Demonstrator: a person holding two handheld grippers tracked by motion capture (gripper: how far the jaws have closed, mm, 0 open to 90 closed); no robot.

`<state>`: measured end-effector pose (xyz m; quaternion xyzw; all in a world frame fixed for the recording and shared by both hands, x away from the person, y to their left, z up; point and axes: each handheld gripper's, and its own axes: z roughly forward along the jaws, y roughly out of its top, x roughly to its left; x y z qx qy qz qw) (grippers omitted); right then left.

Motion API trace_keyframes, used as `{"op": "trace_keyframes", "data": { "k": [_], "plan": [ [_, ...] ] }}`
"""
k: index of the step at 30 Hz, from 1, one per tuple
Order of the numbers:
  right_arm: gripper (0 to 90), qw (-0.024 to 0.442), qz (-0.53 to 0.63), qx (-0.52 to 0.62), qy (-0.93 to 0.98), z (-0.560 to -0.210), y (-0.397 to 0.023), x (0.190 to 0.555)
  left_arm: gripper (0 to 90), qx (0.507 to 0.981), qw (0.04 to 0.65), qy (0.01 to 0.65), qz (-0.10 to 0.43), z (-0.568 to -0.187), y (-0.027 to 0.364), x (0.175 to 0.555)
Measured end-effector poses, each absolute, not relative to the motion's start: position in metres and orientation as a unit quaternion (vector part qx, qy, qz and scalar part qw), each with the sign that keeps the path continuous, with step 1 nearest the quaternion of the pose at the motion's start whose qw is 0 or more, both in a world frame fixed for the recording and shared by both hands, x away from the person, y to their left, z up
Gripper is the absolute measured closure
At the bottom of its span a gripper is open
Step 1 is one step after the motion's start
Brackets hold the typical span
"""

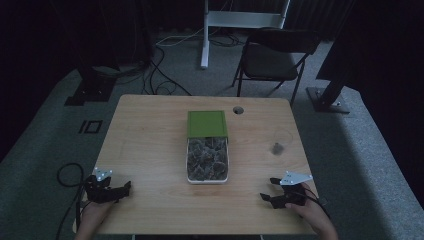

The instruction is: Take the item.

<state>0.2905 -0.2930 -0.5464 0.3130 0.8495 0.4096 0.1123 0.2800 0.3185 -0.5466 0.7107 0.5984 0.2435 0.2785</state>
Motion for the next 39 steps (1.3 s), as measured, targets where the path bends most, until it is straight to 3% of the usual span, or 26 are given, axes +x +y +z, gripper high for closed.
{"op": "trace_keyframes", "data": {
  "k": [10, 17, 39],
  "plan": [
    [15.9, 0.097, 0.396, 0.286, 0.867, -0.5505, -0.2981, 0.2881, 2.2, 0.711, 0.278, 0.598, 0.244, -0.5466, 0.3185, 0.28],
    [12.5, 0.111, 0.379, 0.26, 0.881, -0.5511, -0.2931, 0.2872, 2.2, 0.711, 0.278, 0.598, 0.244, -0.5466, 0.3186, 0.28],
    [12.1, 0.11, 0.378, 0.257, 0.882, -0.5513, -0.2925, 0.2871, 2.2, 0.689, 0.272, 0.622, 0.252, -0.5467, 0.3095, 0.2744]
  ]
}}
